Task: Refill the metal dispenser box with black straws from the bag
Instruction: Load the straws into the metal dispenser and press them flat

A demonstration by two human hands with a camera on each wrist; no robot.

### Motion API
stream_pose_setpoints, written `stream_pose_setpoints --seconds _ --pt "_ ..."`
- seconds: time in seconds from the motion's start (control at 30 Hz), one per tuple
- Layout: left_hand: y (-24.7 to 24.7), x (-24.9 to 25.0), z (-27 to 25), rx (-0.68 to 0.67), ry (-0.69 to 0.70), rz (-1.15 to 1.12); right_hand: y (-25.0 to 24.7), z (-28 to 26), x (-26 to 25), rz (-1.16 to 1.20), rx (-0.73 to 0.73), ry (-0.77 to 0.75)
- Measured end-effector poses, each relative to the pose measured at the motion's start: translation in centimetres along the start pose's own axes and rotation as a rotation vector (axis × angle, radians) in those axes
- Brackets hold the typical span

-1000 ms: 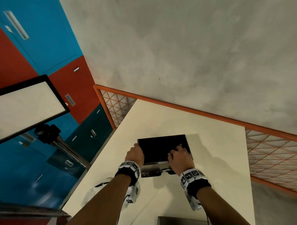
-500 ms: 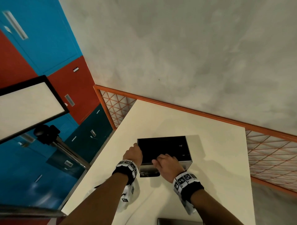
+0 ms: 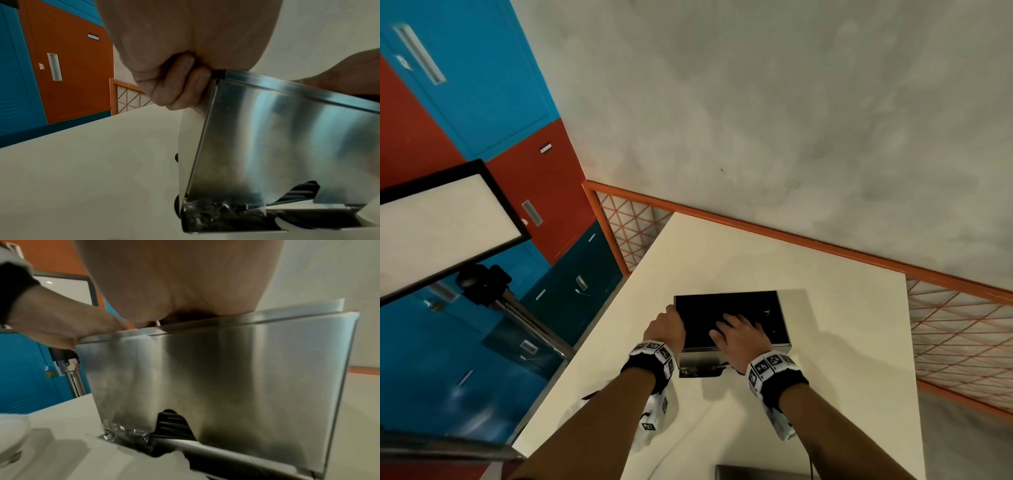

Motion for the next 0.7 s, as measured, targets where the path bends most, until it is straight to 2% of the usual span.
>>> stream_pose_setpoints --seconds 0.13,0.27,0.33,0.37,0.43,0.53,0.6,0.7 --pt "-0.1 0.0 -0.1 0.002 -0.003 0.006 -0.3 -0.2 -0.3 0.044 0.031 -0.059" --pt "0.0 -0.2 -0.2 0.002 0.005 -0.014 -2.9 -1.1 1.3 0.164 0.351 -0.082" --pt "0.0 -0.2 -0.1 -0.003 -0.005 -0.037 -4.6 -2.1 2.9 0.186 0.512 -0.018" --pt "0.0 -0.2 -0.1 -0.009 -0.012 -0.053 -5.3 -2.6 3.8 0.195 0.540 0.044" --pt "0.0 -0.3 0.0 -0.019 -0.023 -0.070 -6.0 -3.0 5.6 0.269 0.483 0.220" --pt "0.1 -0.5 -0.1 -0.031 -0.010 -0.082 -5.1 -2.8 7.8 0.429 0.271 0.443" --pt "0.3 -0.7 -0.3 -0.050 0.013 -0.085 -4.2 -2.9 8.5 0.431 0.191 0.460" --pt "0.9 -1.2 -1.0 -0.067 0.033 -0.066 -3.3 -3.4 8.8 0.426 0.177 0.462"
Point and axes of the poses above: each hand's wrist, its own z-axis towards the middle knuckle, its own y-axis out of the palm, x = y × z, the point moved 4 cm from there along z, towards the middle knuckle, and after that the axes turned 12 degrees about z, right-handed, at the moved point
